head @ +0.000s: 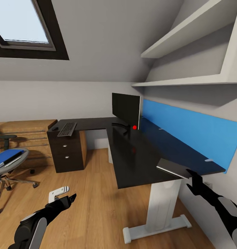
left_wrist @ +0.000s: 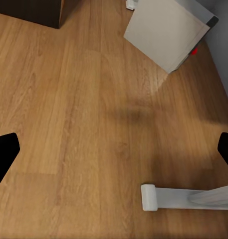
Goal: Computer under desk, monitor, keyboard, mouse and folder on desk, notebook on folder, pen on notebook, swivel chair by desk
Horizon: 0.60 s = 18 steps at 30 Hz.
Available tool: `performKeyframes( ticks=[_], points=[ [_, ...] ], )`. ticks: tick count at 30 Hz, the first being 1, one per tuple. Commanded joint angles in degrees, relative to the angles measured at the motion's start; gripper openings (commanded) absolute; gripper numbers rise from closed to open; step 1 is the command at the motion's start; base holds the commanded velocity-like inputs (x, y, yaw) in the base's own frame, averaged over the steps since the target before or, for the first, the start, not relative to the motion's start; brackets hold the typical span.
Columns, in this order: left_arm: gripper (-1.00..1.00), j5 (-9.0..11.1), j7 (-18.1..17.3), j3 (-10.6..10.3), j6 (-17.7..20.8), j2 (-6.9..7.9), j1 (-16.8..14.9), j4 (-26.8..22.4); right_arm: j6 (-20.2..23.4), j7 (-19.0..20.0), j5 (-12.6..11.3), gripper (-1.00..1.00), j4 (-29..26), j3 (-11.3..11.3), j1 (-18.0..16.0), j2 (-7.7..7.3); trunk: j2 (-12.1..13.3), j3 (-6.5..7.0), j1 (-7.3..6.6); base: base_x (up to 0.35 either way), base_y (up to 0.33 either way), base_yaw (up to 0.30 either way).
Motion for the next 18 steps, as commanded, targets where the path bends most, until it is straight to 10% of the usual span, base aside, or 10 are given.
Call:
performKeyframes(
  ticks=[1,18],
  points=[
    [1.00,0.51,0.17,0.11,0.33,-0.05,-0.04,-0.06,0.34,0.08,-0.11,1.00,0.03,-0.23,-0.05,0.00,-0.03,-0.06,-0.01,0.000,0.000,0.000],
    [1.00,0.51,0.17,0.11,0.32,-0.05,-0.04,-0.06,0.11,0.07,-0.11,1.00,0.01,-0.23,-0.05,-0.06,-0.03,-0.06,-0.01,0.042,-0.011,0.000]
  ],
)
